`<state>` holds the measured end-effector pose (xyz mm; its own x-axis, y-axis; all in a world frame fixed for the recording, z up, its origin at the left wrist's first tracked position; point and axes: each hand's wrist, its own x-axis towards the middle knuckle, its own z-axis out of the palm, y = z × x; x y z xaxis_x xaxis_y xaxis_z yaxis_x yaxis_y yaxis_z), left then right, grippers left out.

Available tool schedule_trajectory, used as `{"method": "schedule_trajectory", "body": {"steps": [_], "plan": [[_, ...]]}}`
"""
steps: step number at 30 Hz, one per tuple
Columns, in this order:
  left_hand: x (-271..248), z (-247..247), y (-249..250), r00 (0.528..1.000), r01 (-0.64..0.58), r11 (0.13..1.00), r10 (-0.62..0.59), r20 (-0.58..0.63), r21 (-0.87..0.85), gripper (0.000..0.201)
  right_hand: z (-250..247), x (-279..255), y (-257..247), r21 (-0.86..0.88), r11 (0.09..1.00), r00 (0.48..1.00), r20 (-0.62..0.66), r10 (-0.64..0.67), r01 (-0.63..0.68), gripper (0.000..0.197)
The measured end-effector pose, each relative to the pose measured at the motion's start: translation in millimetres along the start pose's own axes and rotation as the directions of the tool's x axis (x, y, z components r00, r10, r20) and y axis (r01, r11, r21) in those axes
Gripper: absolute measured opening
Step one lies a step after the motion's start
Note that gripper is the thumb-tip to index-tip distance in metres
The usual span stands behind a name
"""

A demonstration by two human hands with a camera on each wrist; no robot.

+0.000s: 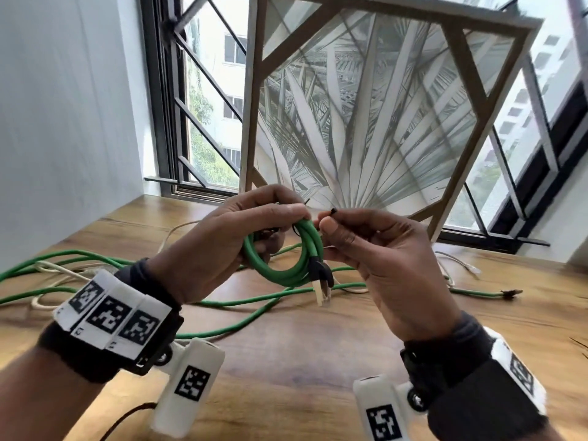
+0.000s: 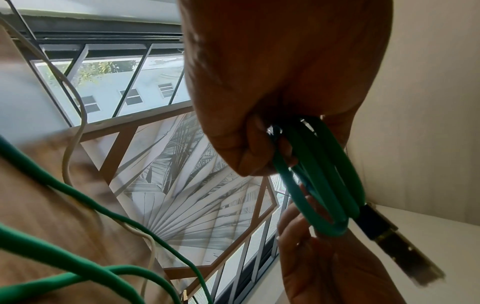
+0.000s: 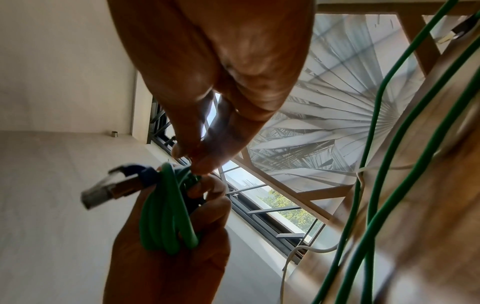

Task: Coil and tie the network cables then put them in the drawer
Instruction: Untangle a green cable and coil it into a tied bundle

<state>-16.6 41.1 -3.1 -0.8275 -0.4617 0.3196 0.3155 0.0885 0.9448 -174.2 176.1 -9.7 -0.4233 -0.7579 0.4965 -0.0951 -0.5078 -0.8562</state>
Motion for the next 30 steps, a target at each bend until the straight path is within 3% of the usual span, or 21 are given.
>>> {"method": "schedule_trajectory", "body": {"steps": [4,14,30], "plan": [[-2.4,0.2,0.7,0.998,0.023,1.000,-0.023,0.050,-0.003,0.009,2.1,-0.7,3.0,-0.039,0.999,0.999,-0.023,-0.038,0.037,0.028],[-4.7,0.0,6.0,0.991,0.096,0.995,-0.094,0.094,-0.018,0.013,3.1,-2.2,2.9,-0.029,0.998,0.997,0.053,-0.057,0.059,0.017],[-7.2,2.6,8.8,0.986,0.113,0.994,-0.111,0.121,-0.011,0.009,1.6,-2.4,-1.1,-0.006,1.000,0.991,0.133,-0.010,0.011,0.016]]}}
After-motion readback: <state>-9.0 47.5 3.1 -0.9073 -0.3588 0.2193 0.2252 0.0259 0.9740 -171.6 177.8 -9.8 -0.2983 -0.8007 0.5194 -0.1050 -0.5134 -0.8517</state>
